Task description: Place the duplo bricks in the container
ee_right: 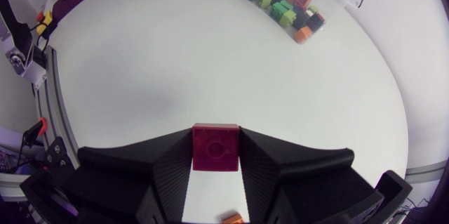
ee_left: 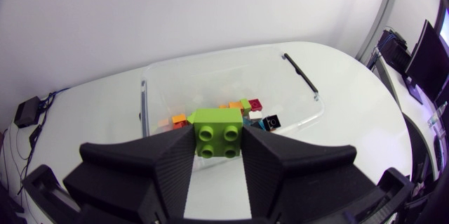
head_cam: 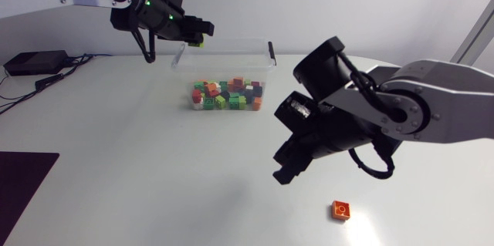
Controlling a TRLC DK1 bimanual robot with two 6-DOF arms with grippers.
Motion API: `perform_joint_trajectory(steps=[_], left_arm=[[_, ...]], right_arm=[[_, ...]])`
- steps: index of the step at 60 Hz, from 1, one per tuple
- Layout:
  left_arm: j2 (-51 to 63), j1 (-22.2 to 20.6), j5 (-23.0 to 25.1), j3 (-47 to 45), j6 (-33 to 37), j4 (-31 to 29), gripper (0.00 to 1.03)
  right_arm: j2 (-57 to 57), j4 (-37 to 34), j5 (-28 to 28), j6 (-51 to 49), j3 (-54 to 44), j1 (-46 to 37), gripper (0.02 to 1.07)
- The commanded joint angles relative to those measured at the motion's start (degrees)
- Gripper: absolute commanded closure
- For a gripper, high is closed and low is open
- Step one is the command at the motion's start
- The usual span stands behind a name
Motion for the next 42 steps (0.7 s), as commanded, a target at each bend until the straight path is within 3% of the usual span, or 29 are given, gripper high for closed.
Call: perform_joint_trajectory(steps=[1, 9, 14, 17, 18, 20, 22, 25, 42], left_arm=[[3.38, 0.57, 0.01, 3.87, -1.34, 0.65, 0.86], [8.47, 1.27, -0.08, 9.40, -1.60, 0.74, 0.85], [11.02, 1.36, -0.17, 12.22, -1.95, 0.74, 0.79], [12.69, 1.54, -0.34, 13.89, -1.95, 0.74, 0.60], [13.57, 1.63, -0.43, 14.68, -1.95, 0.65, 0.48], [13.92, 1.63, -0.52, 15.20, -2.04, 0.56, 0.39], [14.71, 1.63, -0.78, 16.00, -1.95, 0.48, 0.20], [14.98, 1.63, -0.78, 16.35, -1.86, 0.30, 0.07], [7.77, 2.24, -0.87, 12.92, 0.33, -6.82, 0.04]], right_arm=[[-0.79, -0.19, -0.59, 1.58, 2.85, -0.88, 0.80], [-1.40, 0.95, -0.86, 2.81, 6.01, -1.23, 0.80], [-1.58, 1.75, -0.77, 3.34, 7.68, -1.59, 0.80], [-1.58, 2.18, -0.77, 3.60, 8.65, -1.76, 0.80], [-1.58, 2.36, -0.77, 3.78, 9.44, -2.11, 0.80], [-1.58, 2.54, -0.77, 3.78, 9.97, -2.29, 0.80], [-1.40, 3.15, -0.77, 4.04, 11.29, -2.82, 0.80], [-0.96, 4.03, -0.77, 4.48, 12.87, -3.26, 0.80], [6.68, 10.09, -0.51, 6.51, 23.06, -6.24, 0.80]])
